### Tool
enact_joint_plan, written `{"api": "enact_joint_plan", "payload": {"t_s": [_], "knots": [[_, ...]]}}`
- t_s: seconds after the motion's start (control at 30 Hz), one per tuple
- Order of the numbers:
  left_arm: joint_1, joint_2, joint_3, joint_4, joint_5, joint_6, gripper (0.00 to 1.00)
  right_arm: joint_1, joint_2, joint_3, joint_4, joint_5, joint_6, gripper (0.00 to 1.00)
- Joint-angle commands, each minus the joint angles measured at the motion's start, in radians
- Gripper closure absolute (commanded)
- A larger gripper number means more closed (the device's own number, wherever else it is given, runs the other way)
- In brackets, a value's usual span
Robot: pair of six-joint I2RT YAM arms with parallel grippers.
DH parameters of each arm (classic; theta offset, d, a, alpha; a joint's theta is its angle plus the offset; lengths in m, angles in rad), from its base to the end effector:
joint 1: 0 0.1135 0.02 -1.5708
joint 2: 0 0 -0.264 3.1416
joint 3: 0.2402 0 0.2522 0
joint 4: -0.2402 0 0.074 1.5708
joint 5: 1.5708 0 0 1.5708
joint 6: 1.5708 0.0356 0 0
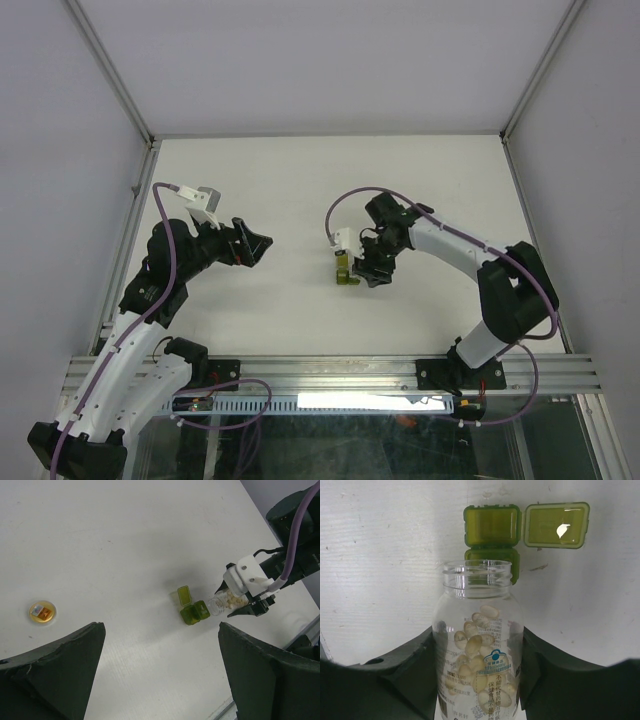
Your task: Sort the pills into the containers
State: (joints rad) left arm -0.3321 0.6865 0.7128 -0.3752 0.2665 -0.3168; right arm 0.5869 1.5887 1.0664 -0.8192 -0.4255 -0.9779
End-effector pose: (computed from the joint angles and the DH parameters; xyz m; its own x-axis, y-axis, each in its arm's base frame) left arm 0.1491 -0.0613 0.3102 -0.4780 -0.1531 -0.8649 0.4205 0.8247 -0.3783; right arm 0.2343 0.1735 0.2036 0.0300 -0.8872 -0.4604 -0.9980 -0.0525 0.0361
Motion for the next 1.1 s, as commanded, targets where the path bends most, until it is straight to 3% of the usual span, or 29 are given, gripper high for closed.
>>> {"api": "enact_joint_plan", "payload": {"t_s": [0.0, 1.07], "knots": [[0.006, -0.016, 0.017, 0.025, -0.001, 0.019, 0.01, 0.015, 0.017, 0.008, 0.042, 0.017, 0.009, 1.00], [0.009, -0.019, 0.016, 0.026, 0.003, 0.020, 0.01, 0.048, 0.039, 0.050, 0.031, 0.056, 0.067, 1.00]]}}
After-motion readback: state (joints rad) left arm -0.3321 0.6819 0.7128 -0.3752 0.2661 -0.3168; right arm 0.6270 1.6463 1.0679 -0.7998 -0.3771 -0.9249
